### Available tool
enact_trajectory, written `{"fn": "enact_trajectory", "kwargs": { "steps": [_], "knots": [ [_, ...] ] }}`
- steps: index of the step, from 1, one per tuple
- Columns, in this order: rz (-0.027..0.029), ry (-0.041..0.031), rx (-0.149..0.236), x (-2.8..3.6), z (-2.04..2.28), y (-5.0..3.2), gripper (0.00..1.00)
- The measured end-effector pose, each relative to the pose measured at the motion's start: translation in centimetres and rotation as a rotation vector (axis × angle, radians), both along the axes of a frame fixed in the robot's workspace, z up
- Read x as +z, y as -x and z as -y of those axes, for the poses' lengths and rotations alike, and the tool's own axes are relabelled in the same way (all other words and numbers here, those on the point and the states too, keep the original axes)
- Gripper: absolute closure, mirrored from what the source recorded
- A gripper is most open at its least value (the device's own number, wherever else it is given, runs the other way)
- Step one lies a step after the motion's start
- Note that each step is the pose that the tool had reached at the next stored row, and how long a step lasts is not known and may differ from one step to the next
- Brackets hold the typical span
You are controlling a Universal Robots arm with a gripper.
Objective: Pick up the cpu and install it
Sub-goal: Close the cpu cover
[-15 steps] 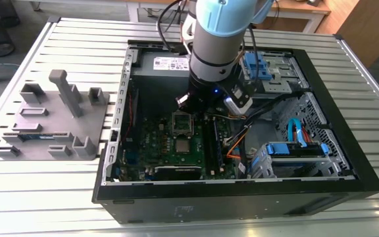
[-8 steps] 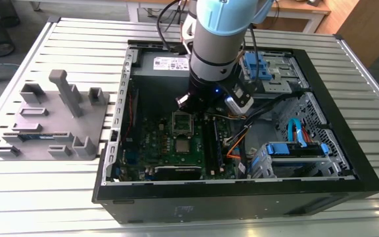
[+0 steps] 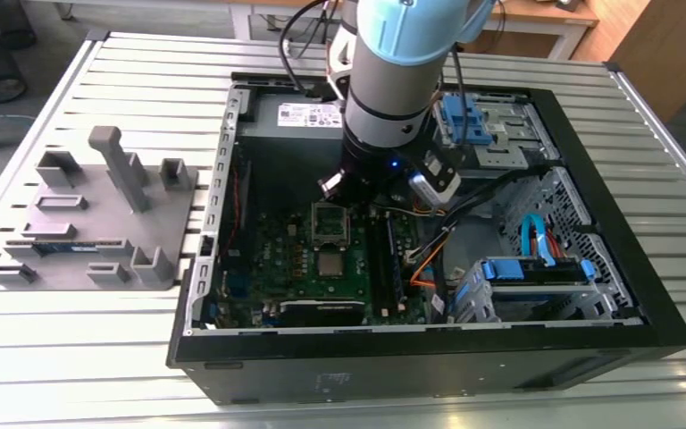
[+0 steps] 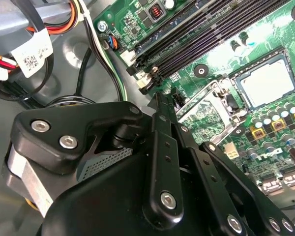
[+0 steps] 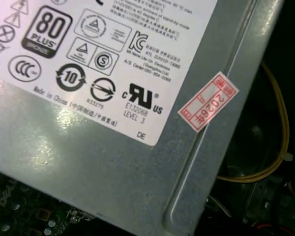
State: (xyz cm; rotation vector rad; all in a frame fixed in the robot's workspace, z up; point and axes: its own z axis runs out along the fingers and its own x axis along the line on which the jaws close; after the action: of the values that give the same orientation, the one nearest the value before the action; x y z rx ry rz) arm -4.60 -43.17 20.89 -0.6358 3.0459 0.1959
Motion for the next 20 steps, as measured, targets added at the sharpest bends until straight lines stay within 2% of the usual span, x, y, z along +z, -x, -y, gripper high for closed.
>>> {"fn": "enact_trajectory", "kwargs": {
  "steps": [5, 13, 20],
  "knots": [
    [-0.0001, 0.0001, 0.004, 0.01, 0.01, 0.00, 0.89],
    [-0.0001, 0.0001, 0.019, 0.64, 0.05, 0.00, 0.89],
    [-0.0001, 0.0001, 0.028, 0.70, 0.09, 0.01, 0.89]
  ]
}}
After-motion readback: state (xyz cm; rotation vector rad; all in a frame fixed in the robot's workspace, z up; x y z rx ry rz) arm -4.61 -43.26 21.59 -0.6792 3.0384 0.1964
